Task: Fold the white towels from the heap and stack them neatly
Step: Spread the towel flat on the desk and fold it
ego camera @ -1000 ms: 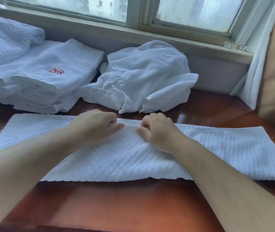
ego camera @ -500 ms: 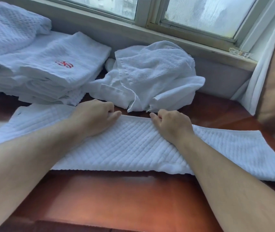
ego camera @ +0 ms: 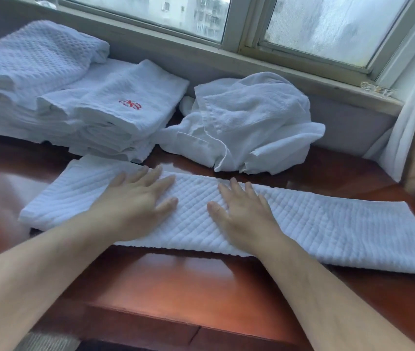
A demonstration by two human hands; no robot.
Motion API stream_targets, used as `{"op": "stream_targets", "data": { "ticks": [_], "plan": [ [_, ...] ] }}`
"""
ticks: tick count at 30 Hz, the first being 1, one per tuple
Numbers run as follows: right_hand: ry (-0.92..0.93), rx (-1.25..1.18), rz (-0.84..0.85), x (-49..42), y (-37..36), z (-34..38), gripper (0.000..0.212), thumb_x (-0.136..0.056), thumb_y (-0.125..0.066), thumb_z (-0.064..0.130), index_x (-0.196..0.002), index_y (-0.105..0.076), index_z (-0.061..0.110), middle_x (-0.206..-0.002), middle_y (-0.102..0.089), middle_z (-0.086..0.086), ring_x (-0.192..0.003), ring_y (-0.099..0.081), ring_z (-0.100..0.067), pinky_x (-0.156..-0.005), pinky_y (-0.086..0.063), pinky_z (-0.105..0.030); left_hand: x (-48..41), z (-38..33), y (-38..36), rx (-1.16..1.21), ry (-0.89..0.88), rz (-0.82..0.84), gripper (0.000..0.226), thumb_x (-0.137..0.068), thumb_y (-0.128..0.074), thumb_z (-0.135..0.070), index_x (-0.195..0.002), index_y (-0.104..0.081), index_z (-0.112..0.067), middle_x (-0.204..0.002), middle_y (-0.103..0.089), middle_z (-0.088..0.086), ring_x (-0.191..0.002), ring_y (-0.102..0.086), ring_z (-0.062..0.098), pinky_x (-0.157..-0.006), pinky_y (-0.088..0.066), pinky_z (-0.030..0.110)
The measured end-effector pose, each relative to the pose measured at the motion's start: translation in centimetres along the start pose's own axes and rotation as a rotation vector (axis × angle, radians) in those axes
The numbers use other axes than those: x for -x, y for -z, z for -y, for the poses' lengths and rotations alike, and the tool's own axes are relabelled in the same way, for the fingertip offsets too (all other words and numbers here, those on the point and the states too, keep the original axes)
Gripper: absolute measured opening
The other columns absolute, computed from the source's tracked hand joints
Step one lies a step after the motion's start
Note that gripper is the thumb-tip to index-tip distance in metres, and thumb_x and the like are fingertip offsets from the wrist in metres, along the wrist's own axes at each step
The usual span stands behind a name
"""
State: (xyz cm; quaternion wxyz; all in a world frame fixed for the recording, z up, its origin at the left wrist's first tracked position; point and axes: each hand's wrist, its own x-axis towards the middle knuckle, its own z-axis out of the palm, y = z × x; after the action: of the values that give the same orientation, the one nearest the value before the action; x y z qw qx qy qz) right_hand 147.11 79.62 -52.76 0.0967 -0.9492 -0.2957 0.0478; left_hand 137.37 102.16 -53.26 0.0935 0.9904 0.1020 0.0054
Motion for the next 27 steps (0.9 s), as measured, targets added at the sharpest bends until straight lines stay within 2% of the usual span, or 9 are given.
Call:
{"op": "stream_targets", "data": {
  "ticks": [6, 8, 10, 12, 16, 19, 23, 25, 27],
  "plan": [
    [0.014, 0.063, 0.082, 0.9, -0.7, 2.5, 0.083, -0.091, -0.012, 0.076, -0.16, 0.0, 0.031, -0.168, 0.015, -0.002, -0.152, 0.02, -0.027, -0.121, 0.013, -0.049, 1.9, 3.2, 0.5, 0.017, 0.121, -0.026, 0.073, -0.091, -0.014, -0.07, -0.158, -0.005, -0.041, -0.167, 0.009, -0.011, -0.153, 0.008, 0.01, -0.124, 0.003, 0.043],
    [0.027, 0.057, 0.09, 0.9, -0.8, 3.6, 0.081, -0.093, -0.013, 0.073, -0.16, 0.0, 0.03, -0.168, 0.015, -0.003, -0.152, 0.021, -0.028, -0.121, 0.013, -0.05, 3.0, 4.2, 0.7, 0.087, 0.123, -0.099, 0.065, -0.097, -0.02, -0.062, -0.157, -0.019, -0.038, -0.167, -0.004, -0.012, -0.153, -0.002, 0.01, -0.124, -0.004, 0.041],
    [0.041, 0.036, 0.089, 0.9, -0.5, 4.5, 0.077, -0.096, -0.016, 0.069, -0.16, -0.003, 0.029, -0.168, 0.013, -0.003, -0.153, 0.019, -0.027, -0.122, 0.011, -0.05, 4.1, 5.1, 1.2, 0.192, 0.148, -0.228, 0.054, -0.101, -0.031, -0.049, -0.151, -0.04, -0.032, -0.161, -0.029, -0.012, -0.149, -0.022, 0.011, -0.122, -0.017, 0.037],
    [0.087, 0.012, 0.086, 0.9, -0.4, 5.6, 0.073, -0.099, -0.019, 0.065, -0.16, -0.008, 0.028, -0.169, 0.009, -0.003, -0.154, 0.016, -0.026, -0.123, 0.008, -0.05, 5.0, 5.6, 1.5, 0.168, 0.189, -0.312, 0.048, -0.101, -0.038, -0.041, -0.145, -0.049, -0.027, -0.154, -0.043, -0.01, -0.142, -0.035, 0.013, -0.118, -0.025, 0.035],
    [0.195, -0.099, 0.112, 0.4, -0.7, 9.7, 0.07, -0.1, -0.022, 0.062, -0.16, -0.014, 0.027, -0.169, 0.002, -0.003, -0.154, 0.013, -0.026, -0.124, 0.003, -0.051, 6.2, 7.1, 2.6, 0.146, 0.423, -0.294, 0.051, -0.099, -0.04, -0.042, -0.147, -0.044, -0.027, -0.15, -0.047, -0.001, -0.139, -0.037, 0.024, -0.112, -0.029, 0.042],
    [0.249, -0.1, 0.133, -0.1, -1.5, 12.8, 0.071, -0.1, -0.021, 0.063, -0.16, -0.011, 0.027, -0.169, 0.002, -0.003, -0.154, 0.014, -0.028, -0.124, 0.005, -0.053, 6.4, 8.5, 4.0, 0.088, 0.653, -0.141, 0.061, -0.097, -0.037, -0.051, -0.152, -0.032, -0.024, -0.148, -0.045, 0.006, -0.134, -0.038, 0.033, -0.105, -0.035, 0.047],
    [0.294, 0.017, 0.113, -0.2, -3.2, 14.8, 0.07, -0.1, -0.015, 0.062, -0.16, -0.003, 0.028, -0.168, 0.01, -0.006, -0.153, 0.019, -0.03, -0.121, 0.013, -0.056, 6.2, 9.8, 5.3, 0.257, 0.677, -0.118, 0.068, -0.094, -0.053, -0.051, -0.149, -0.032, -0.015, -0.137, -0.053, 0.012, -0.128, -0.044, 0.033, -0.095, -0.044, 0.04],
    [0.292, 0.021, 0.087, -0.3, -3.6, 14.8, 0.07, -0.1, -0.014, 0.061, -0.16, -0.002, 0.027, -0.168, 0.011, -0.006, -0.153, 0.019, -0.03, -0.121, 0.013, -0.056, 5.7, 10.4, 6.1, 0.317, 0.704, -0.116, 0.071, -0.089, -0.063, -0.049, -0.141, -0.04, -0.007, -0.129, -0.057, 0.01, -0.111, -0.055, 0.028, -0.082, -0.045, 0.035],
    [0.294, 0.009, 0.086, -0.2, -3.7, 14.8, 0.069, -0.1, -0.015, 0.061, -0.16, -0.003, 0.028, -0.168, 0.01, -0.005, -0.153, 0.019, -0.03, -0.121, 0.013, -0.055, 5.5, 11.0, 6.7, 0.304, 0.739, -0.089, 0.053, -0.084, -0.069, -0.051, -0.103, -0.054, -0.004, -0.096, -0.061, 0.005, -0.079, -0.056, 0.019, -0.066, -0.045, 0.032]
  ]
}}
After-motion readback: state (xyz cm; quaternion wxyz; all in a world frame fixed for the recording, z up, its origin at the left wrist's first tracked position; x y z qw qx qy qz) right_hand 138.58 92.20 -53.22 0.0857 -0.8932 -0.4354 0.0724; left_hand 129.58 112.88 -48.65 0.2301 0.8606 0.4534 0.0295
